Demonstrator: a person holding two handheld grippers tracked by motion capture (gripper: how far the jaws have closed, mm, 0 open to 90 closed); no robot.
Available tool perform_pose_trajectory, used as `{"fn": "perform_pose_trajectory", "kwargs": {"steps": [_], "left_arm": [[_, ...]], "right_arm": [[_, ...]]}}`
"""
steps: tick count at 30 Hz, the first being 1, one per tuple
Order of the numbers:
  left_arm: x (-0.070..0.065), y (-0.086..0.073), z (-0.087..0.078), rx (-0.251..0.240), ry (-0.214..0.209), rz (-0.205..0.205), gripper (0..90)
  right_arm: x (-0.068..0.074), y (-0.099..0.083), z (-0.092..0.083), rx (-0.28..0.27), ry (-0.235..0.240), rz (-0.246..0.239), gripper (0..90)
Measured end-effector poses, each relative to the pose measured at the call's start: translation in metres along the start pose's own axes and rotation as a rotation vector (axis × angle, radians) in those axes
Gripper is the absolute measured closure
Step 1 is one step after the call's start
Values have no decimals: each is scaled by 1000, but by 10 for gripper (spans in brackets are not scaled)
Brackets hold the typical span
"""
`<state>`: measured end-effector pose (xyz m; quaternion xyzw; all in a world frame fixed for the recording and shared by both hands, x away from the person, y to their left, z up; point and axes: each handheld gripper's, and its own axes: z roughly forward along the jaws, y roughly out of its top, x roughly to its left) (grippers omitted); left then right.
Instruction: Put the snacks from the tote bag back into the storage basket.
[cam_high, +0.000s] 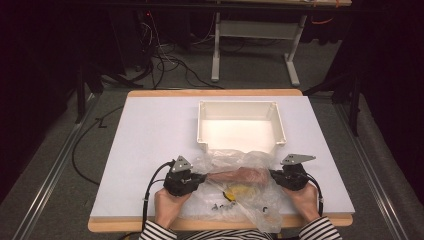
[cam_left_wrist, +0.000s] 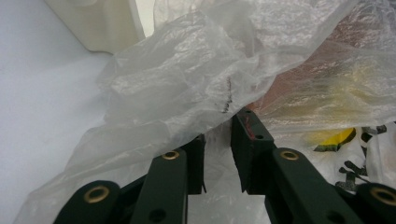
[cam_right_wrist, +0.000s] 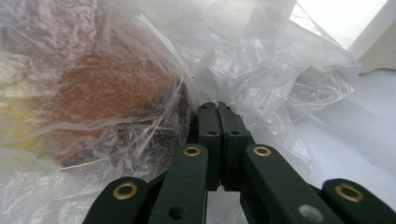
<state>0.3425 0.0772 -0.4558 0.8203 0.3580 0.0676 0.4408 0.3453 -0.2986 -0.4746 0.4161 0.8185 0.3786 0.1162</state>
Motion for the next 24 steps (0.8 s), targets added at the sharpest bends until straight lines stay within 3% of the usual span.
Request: {"fn": "perform_pose_trajectory", "kwargs": {"steps": [4, 6, 7, 12, 17, 20, 24], "left_arm": [[-2, 0, -6, -37, 24, 14, 727], [-2, 2, -11, -60, 36, 18, 738], [-2, 2, -11, -60, 36, 18, 740], [-2, 4, -11, -75, 46, 16, 756], [0, 6, -9, -71, 54, 11, 768], [0, 7, -8, -68, 78, 20, 775], [0, 7, -8, -72, 81, 19, 780]], "right_arm": [[0, -1, -8, -29, -22, 11, 767], [1, -3, -22, -88, -58, 20, 641], [1, -3, -22, -88, -58, 20, 641], [10, -1, -52, -186, -80, -12, 544], [21, 3, -68, -233, -66, -54, 499], [25, 5, -74, -249, -41, -55, 472], [36, 9, -70, -228, -3, -101, 442]]}}
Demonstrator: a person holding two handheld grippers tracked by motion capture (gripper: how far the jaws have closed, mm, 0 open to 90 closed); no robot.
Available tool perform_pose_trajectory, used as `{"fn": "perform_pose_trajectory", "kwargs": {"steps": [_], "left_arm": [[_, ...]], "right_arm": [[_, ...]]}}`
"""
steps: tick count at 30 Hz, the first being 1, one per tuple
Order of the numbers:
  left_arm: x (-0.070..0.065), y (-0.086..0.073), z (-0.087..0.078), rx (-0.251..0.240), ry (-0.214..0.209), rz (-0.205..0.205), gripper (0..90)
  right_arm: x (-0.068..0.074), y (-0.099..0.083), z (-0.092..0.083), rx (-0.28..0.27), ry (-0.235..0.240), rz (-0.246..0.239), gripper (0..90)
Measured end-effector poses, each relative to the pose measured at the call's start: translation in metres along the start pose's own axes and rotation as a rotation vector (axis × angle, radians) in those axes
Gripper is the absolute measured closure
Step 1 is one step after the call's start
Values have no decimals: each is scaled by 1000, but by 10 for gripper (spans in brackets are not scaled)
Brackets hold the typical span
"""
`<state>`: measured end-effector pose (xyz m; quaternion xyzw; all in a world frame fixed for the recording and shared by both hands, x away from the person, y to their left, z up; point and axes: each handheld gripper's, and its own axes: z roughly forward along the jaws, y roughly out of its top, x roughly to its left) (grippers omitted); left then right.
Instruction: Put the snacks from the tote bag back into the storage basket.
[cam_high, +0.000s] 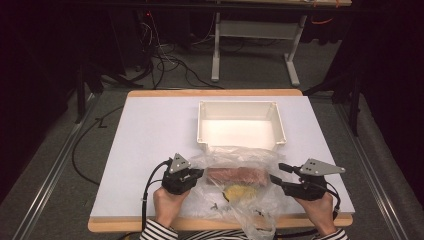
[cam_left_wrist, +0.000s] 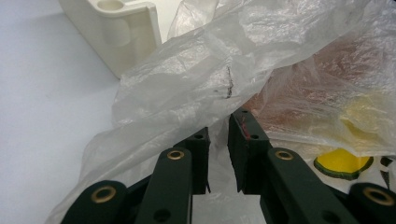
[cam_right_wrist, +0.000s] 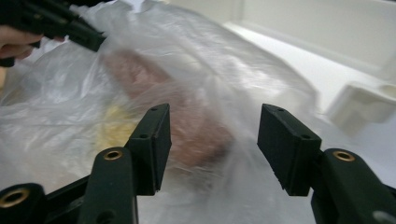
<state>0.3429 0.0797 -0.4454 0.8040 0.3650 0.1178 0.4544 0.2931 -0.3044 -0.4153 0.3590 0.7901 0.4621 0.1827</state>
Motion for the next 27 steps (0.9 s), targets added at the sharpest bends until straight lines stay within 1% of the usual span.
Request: {"fn": "perform_pose_trajectory", "kwargs": {"steps": [1, 2, 3, 4, 5, 6, 7, 8, 9, 10, 11, 12, 13, 14, 15, 16, 18, 19, 20, 22, 25, 26, 27], "left_arm": [[0, 0, 0, -2, -5, -6, 780], [0, 0, 0, -8, -5, -11, 781], [0, 0, 0, -8, -5, -11, 779], [0, 0, 0, -10, -1, -8, 779], [0, 0, 0, -13, -6, -12, 777], [0, 0, -2, -14, -4, -7, 763], [0, 0, -2, -14, -4, -7, 753], [0, 0, -3, -17, 5, 0, 753], [0, 0, -4, -19, 4, -2, 736], [-1, 0, -6, -24, 17, 1, 674], [-1, 0, -6, -24, 17, 1, 641], [-3, 2, -10, -35, 37, 22, 605], [-3, 2, -10, -35, 37, 22, 565], [-5, 3, -13, -38, 51, 41, 528], [-8, 5, -17, -49, 71, 66, 499], [-8, 6, -19, -54, 80, 77, 472], [-9, 7, -21, -61, 84, 83, 431], [-9, 7, -23, -69, 87, 89, 431], [-9, 8, -26, -80, 97, 93, 403], [-8, 9, -27, -79, 99, 91, 386], [-4, 10, -26, -67, 108, 84, 380], [-1, 11, -22, -50, 119, 77, 373], [-1, 11, -22, -50, 119, 77, 364]], "right_arm": [[0, 0, 0, 0, 0, 0, 442], [4, 1, 8, 18, 25, -12, 427], [4, 1, 8, 18, 25, -12, 427], [4, 0, 13, 29, 39, -11, 420], [4, 0, 18, 37, 52, -10, 415], [4, -1, 28, 57, 61, -1, 408], [4, -1, 28, 57, 61, -1, 408], [3, -2, 31, 65, 62, 2, 410], [2, -2, 34, 72, 62, 3, 422], [2, -4, 37, 82, 67, 5, 505], [2, -4, 37, 82, 67, 5, 505], [3, -5, 38, 89, 62, -8, 597], [4, -6, 38, 85, 54, -10, 654], [3, -6, 37, 88, 51, -8, 706], [3, -6, 37, 90, 46, -7, 757], [2, -5, 36, 94, 48, -9, 803], [2, -4, 36, 104, 51, -21, 877], [2, -4, 36, 104, 51, -21, 877], [2, -4, 34, 105, 47, -33, 900], [1, -2, 32, 96, 40, -27, 900], [-1, 0, 30, 83, 33, -21, 900], [-4, 2, 28, 71, 26, -19, 900], [-4, 2, 28, 71, 26, -19, 900]]}}
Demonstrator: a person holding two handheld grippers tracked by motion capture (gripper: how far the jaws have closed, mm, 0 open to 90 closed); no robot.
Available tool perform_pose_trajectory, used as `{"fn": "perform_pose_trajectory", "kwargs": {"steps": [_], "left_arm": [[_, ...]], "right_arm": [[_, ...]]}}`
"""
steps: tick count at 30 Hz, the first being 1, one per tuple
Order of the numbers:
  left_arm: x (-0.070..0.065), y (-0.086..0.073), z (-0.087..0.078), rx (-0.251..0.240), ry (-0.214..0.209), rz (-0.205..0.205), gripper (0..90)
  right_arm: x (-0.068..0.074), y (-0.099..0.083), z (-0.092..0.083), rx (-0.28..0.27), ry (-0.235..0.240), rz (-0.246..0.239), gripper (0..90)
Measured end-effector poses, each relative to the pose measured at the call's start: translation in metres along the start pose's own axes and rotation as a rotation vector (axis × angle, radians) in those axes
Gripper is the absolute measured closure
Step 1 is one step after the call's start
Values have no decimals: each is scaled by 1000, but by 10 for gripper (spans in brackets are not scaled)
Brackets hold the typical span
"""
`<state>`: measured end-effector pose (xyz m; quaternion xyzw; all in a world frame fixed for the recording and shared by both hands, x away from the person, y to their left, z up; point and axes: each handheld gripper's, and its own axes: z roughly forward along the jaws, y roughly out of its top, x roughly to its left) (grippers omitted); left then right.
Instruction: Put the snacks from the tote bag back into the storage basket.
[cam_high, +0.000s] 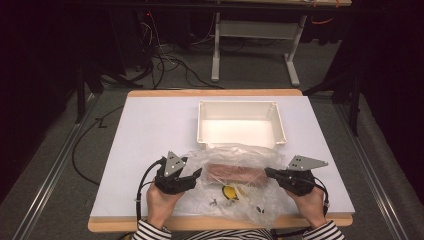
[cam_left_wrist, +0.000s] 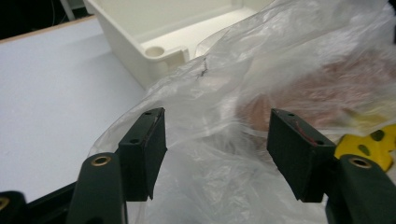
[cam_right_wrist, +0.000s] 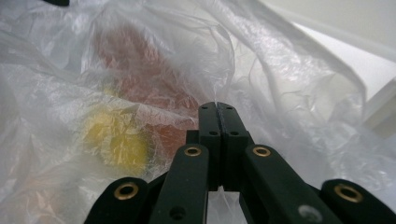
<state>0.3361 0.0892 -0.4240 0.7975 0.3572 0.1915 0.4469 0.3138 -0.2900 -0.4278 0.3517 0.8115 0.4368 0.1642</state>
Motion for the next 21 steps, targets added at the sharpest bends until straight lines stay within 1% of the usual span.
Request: {"fn": "perform_pose_trajectory", "kwargs": {"steps": [1, 2, 3, 4, 5, 6, 7, 9, 10, 11, 14, 15, 16, 18, 20, 21], "left_arm": [[1, 0, 3, 10, 10, -8, 364], [4, 0, 9, 33, 7, -23, 354], [5, -1, 12, 38, 4, -29, 354], [5, -1, 12, 38, 4, -29, 356], [6, -2, 17, 56, 0, -30, 360], [6, -2, 17, 56, 0, -30, 364], [7, -3, 22, 72, -10, -32, 374], [8, -5, 27, 87, -20, -35, 405], [8, -5, 27, 87, -20, -35, 416], [9, -5, 30, 96, -24, -41, 416], [12, -7, 36, 109, -29, -61, 432], [13, -8, 40, 113, -24, -61, 428], [13, -8, 40, 113, -24, -61, 426], [14, -8, 42, 112, -23, -67, 421], [15, -10, 45, 105, -20, -84, 419], [17, -11, 47, 102, -23, -96, 416]], "right_arm": [[-2, 1, -1, -5, -1, 8, 900], [-6, 3, -1, -9, 0, 18, 900], [-8, 3, -1, -8, -5, 21, 900], [-8, 3, -1, -8, -5, 21, 900], [-12, 5, -1, -9, -13, 26, 900], [-13, 5, -1, -10, -14, 31, 900], [-15, 5, -1, -10, -19, 35, 900], [-18, 5, 1, -5, -27, 45, 900], [-18, 5, 1, -5, -27, 45, 900], [-20, 4, 3, 0, -33, 46, 900], [-27, 1, 11, 24, -43, 74, 900], [-31, -2, 15, 46, -44, 90, 900], [-31, -2, 15, 46, -44, 90, 900], [-36, -5, 22, 68, -46, 109, 900], [-37, -7, 24, 75, -49, 112, 900], [-39, -9, 29, 94, -48, 127, 900]]}}
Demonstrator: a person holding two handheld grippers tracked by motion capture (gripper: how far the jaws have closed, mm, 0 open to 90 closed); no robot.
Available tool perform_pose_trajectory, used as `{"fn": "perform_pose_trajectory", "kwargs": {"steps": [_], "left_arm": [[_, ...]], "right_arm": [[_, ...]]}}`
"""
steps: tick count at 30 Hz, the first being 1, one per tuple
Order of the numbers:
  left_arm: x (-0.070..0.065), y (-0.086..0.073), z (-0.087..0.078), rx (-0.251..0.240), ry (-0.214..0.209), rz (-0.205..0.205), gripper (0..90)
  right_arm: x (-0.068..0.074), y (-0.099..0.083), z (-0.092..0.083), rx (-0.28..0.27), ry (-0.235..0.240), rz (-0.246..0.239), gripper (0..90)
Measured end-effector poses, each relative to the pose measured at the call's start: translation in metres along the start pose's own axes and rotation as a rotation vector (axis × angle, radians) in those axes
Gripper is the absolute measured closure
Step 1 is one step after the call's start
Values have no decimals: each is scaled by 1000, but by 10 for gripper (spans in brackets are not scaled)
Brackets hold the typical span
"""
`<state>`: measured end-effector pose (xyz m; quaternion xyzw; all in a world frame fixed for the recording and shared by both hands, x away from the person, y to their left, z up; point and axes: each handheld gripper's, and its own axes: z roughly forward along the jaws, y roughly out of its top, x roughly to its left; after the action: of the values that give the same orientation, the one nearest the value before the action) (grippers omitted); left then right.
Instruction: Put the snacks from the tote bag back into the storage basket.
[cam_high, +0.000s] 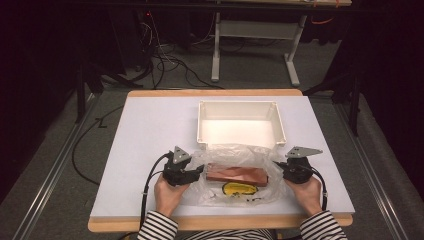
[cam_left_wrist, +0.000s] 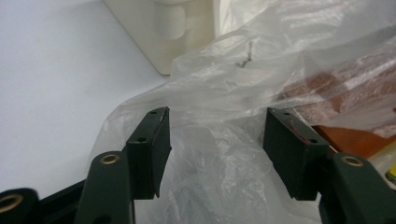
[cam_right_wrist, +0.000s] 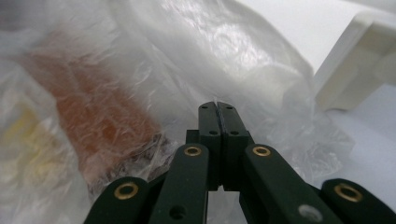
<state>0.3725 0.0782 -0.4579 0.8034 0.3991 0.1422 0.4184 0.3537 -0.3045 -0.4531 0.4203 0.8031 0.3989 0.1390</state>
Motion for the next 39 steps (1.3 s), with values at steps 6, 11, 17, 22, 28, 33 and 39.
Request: {"fn": "perform_pose_trajectory", "kwargs": {"steps": [6, 11, 17, 22, 28, 33, 39], "left_arm": [[7, -8, 10, 7, -9, -54, 415], [7, -14, 16, 26, -5, -63, 416], [5, -20, 18, 22, 12, -57, 426], [2, -20, 19, 26, 44, -41, 410], [1, -20, 19, 30, 54, -35, 408], [1, -20, 19, 31, 56, -32, 408], [1, -20, 19, 30, 58, -34, 406]], "right_arm": [[-5, -7, 11, 48, -8, 13, 900], [-5, -9, 12, 69, -42, -2, 900], [-6, -15, 13, 95, -55, -8, 896], [-4, -13, 2, 53, -67, 9, 753], [10, -4, -43, -102, -69, 1, 586], [23, 4, -55, -150, -1, -19, 516], [30, 8, -29, -80, 39, -29, 474]]}}
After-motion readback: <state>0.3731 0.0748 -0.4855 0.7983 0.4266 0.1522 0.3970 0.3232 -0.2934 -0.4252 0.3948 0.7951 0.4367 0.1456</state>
